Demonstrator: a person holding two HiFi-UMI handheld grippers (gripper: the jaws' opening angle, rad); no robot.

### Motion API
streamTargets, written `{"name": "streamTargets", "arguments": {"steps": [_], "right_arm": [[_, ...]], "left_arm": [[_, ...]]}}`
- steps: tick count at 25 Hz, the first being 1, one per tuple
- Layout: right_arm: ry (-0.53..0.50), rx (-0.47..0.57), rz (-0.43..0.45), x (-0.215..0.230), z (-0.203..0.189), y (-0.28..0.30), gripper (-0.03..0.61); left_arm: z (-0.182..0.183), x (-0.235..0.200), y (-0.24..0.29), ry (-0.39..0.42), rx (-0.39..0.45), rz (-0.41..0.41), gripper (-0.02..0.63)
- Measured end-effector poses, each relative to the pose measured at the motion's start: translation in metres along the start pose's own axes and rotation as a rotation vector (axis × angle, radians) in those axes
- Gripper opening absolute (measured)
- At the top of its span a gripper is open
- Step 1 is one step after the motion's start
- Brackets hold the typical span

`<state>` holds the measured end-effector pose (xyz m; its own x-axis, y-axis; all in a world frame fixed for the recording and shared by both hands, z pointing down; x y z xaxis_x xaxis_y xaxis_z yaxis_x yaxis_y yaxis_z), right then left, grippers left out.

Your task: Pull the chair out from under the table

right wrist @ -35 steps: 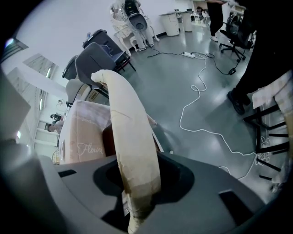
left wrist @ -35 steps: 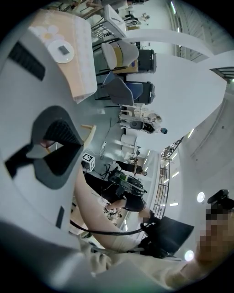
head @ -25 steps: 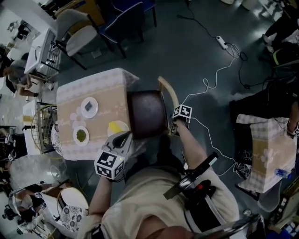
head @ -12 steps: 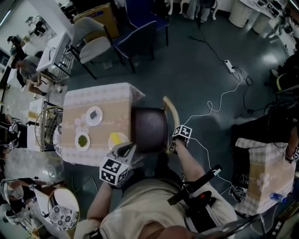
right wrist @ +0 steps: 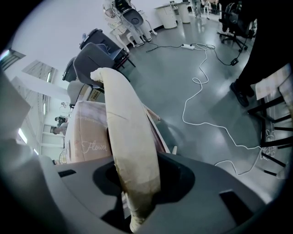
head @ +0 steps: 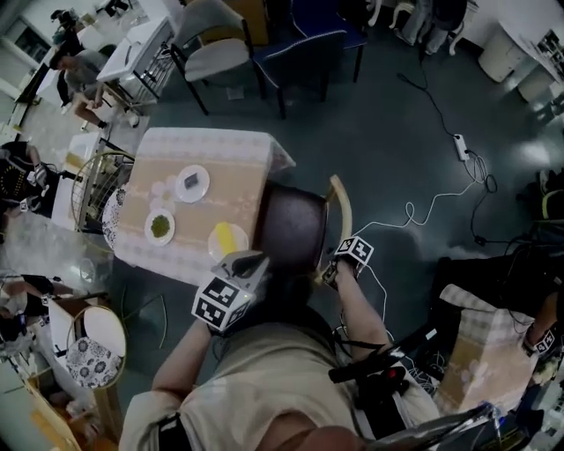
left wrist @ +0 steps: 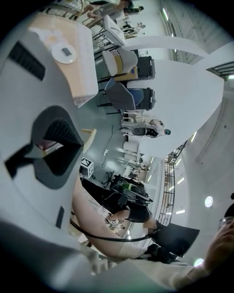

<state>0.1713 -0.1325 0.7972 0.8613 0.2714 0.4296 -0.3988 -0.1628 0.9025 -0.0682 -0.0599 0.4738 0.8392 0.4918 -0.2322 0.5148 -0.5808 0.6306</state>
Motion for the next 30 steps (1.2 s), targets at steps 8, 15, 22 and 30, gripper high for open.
{"name": "streamTargets", "arguments": {"steps": [8, 15, 22, 30], "right_arm": [[0.003, 0.01, -0.047, 0.005, 0.002, -0.005, 0.14], [0.011, 0.049, -0.111, 0.006, 0.004, -0.009, 0.143], [0.026, 0.06, -0.14, 0.006, 0.007, -0.014, 0.15], [0.048, 0.059, -0.147, 0.009, 0.004, -0.006, 0.158]], "left_arm": [[-0.009, -0.031, 0.01, -0.082, 0.033, -0.07, 0.005], [-0.028, -0.069, 0.012, -0.144, 0.055, -0.135, 0.005], [-0.032, -0.09, 0.01, -0.192, 0.074, -0.123, 0.005], [-0.022, -0.082, 0.024, -0.209, 0.093, -0.101, 0.005]]}}
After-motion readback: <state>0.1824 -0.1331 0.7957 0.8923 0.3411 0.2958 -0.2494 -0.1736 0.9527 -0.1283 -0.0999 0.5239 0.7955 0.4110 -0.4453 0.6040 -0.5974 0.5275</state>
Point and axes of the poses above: the fingertips, and each gripper's own axes: y forward along the fingers, x to its right, z out of its top, the point moved 5 cm from there along -y, backward along the fingers, and after that the axes turned 6 degrees about -y, right-handed, at the moved point
